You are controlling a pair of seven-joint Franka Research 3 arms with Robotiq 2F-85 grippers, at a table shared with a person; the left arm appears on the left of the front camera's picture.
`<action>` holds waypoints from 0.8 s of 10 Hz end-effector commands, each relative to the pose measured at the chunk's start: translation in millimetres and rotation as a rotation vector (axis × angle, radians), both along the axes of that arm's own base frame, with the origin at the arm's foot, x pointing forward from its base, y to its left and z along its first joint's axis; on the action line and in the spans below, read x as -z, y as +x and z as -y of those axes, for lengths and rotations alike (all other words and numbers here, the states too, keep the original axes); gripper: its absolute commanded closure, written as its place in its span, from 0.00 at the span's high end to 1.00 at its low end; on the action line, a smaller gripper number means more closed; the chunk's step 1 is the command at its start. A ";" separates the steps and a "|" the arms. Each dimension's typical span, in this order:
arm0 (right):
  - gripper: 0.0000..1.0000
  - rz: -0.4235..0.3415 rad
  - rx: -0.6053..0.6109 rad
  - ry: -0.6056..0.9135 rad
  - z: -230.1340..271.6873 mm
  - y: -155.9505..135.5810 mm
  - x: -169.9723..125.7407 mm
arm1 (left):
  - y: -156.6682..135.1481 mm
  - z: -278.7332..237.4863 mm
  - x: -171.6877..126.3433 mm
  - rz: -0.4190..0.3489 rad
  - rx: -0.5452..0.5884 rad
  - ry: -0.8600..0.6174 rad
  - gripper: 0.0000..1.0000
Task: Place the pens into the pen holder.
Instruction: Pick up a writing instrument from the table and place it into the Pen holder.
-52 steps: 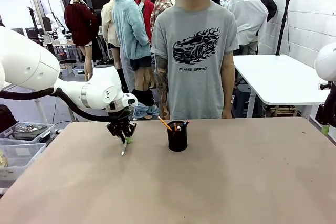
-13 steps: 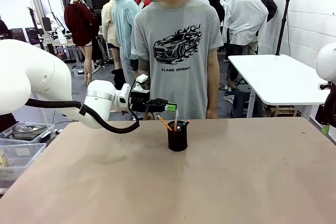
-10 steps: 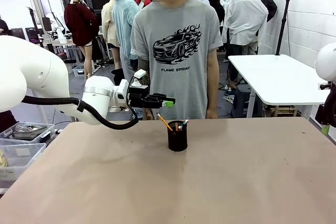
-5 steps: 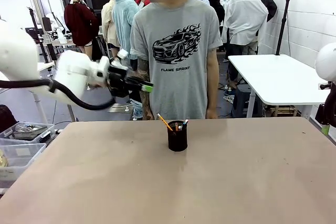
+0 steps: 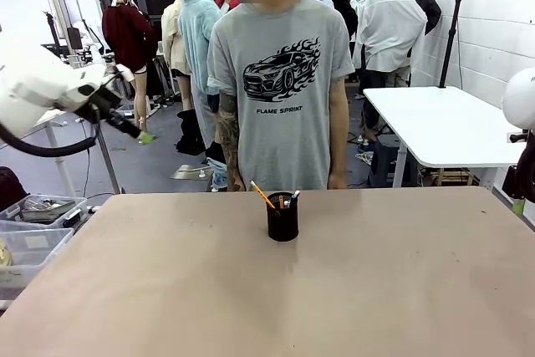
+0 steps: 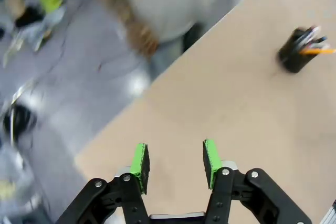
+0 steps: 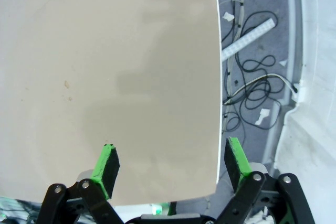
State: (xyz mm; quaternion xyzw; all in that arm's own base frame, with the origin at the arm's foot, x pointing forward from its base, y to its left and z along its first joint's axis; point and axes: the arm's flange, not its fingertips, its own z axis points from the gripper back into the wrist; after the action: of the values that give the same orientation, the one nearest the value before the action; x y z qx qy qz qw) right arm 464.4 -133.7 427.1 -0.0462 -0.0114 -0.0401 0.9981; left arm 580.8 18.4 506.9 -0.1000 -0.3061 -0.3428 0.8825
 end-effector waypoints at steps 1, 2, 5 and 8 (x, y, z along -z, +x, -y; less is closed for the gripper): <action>1.00 -0.007 0.012 -0.003 -1.9 -0.1 -1.0 | -36.3 -25.6 -1.1 -0.255 -0.293 0.096 0.55; 1.00 -0.007 0.012 -0.003 -1.9 -0.1 -1.0 | -60.6 -60.6 1.7 -0.275 -0.393 0.064 0.55; 1.00 -0.007 0.012 -0.003 -1.9 -0.1 -1.0 | -108.9 -101.4 12.3 -0.361 -0.524 0.099 0.55; 1.00 -0.007 0.012 -0.003 -1.9 -0.1 -1.0 | -111.7 -117.5 19.3 -0.366 -0.533 0.105 0.55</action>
State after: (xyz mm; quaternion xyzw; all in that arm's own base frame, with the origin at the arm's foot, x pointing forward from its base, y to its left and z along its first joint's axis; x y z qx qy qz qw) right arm 464.4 -133.6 427.2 -0.0463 -0.0114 -0.0400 0.9981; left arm 458.4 138.0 487.0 -0.0352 -0.1409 -0.0848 0.9858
